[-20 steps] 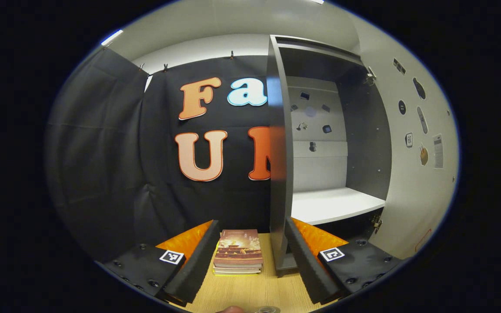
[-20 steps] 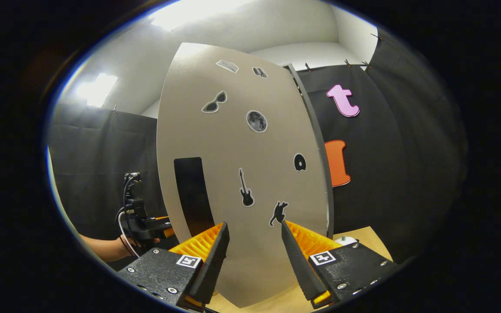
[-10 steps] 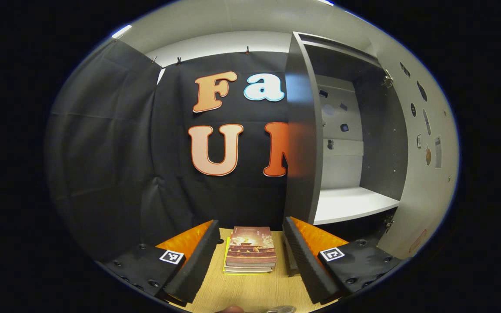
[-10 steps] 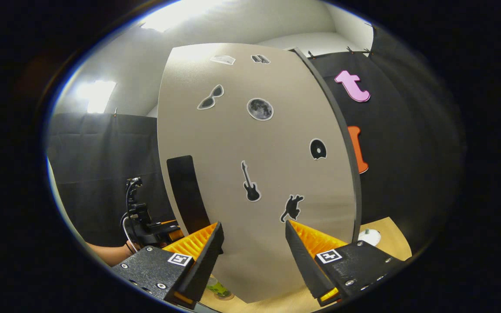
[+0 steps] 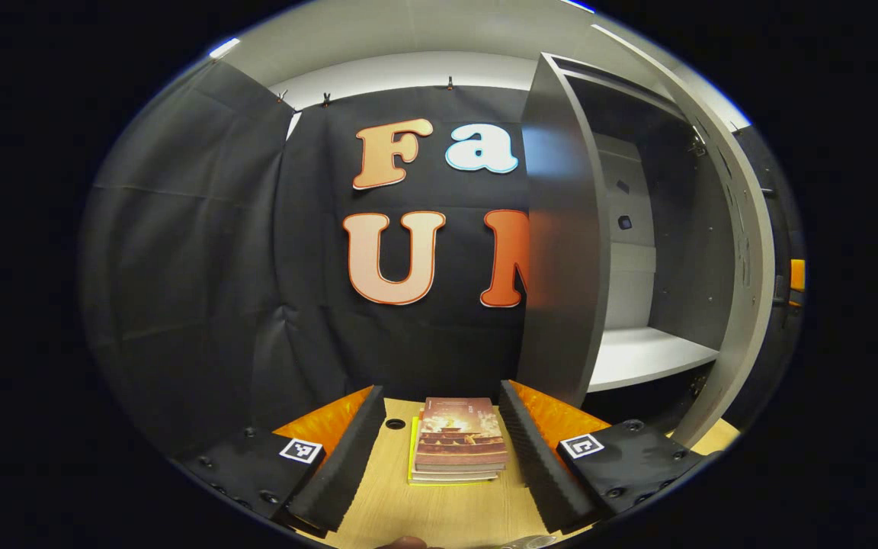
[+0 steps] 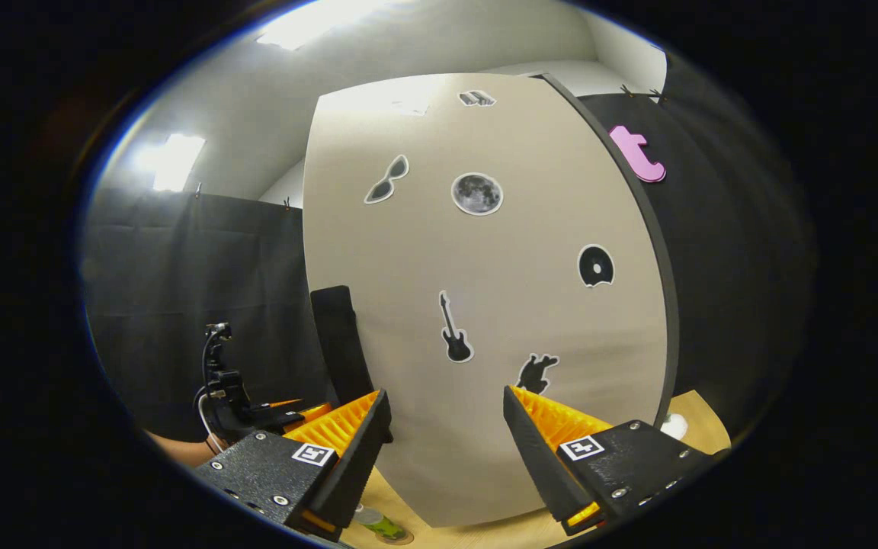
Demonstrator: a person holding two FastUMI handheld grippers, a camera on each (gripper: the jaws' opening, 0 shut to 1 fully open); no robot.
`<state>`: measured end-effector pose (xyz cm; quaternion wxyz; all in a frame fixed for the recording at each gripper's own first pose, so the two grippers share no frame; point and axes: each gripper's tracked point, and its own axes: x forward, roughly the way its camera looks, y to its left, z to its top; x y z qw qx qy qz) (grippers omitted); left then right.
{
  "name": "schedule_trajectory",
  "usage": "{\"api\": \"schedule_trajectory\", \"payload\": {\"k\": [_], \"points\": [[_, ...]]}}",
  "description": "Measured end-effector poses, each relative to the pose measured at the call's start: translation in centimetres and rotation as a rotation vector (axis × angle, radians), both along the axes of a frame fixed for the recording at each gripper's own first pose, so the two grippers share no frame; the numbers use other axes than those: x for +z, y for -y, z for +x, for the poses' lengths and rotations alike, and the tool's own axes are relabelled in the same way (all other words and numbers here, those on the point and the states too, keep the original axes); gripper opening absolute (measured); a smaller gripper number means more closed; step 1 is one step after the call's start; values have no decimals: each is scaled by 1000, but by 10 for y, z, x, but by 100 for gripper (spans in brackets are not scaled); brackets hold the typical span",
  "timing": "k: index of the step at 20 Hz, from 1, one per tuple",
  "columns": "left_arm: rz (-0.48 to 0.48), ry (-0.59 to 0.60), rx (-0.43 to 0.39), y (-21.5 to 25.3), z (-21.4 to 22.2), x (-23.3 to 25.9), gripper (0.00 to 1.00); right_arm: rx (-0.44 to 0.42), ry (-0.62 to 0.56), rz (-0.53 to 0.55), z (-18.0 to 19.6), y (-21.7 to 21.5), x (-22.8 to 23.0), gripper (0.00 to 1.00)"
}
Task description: Open the cabinet door with the right hand, grasp the bottle in the cabinet with the left hand and place it on the coaster, then close the cabinet door with the right hand.
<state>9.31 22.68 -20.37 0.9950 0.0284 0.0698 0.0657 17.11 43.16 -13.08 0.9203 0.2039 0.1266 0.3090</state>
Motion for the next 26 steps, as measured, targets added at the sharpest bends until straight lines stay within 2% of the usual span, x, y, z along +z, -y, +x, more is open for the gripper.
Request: {"api": "schedule_trajectory", "payload": {"k": [4,7,10,12,15,20,26], "points": [[-17,-17,10,-16,-2,-11,95,-14,-22,24,9,-6,2,92],[-20,-15,12,-29,2,-10,94,-12,12,-18,8,-10,7,92],[-32,-13,5,-36,9,-12,94,48,39,-15,-6,-23,17,92],[-25,-11,1,-39,16,-11,96,19,64,-66,-2,-27,15,92],[-22,-19,-18,-37,22,-13,94,-8,88,-122,3,-34,13,92],[11,-26,-61,-32,36,-10,94,-49,51,-143,9,-39,8,93],[10,-11,-135,-2,58,6,95,-87,19,-163,13,-45,0,94]]}}
